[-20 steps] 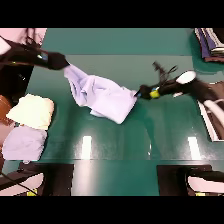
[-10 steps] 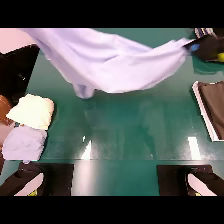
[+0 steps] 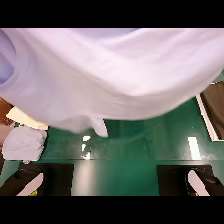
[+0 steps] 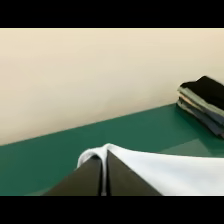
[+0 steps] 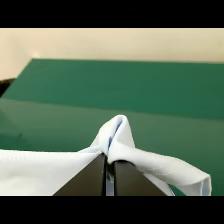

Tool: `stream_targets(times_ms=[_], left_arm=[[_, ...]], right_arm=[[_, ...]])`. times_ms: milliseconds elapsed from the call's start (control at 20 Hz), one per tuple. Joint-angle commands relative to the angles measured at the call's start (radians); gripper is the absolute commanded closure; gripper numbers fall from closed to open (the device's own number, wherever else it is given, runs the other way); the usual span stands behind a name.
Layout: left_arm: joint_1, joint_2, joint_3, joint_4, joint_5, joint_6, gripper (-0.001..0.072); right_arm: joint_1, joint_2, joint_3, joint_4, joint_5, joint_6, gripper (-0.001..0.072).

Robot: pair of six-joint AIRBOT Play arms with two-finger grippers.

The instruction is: Fold the shirts.

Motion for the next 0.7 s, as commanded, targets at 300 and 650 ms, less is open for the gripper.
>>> stream_targets(times_ms=[300, 650], left_arm=[[0.001, -0.459, -0.445, 0.063, -0.032, -0.009, 0.0682], [0.002, -0.66, -0.45, 0.063, 0.154, -0.003, 0.0602]], right_arm=[[0.091, -0.349, -0.35, -0.237, 0.089, 0.153, 0.0696], [0.227, -0.7, -0.22, -0.251, -0.164, 0.119, 0.0684]])
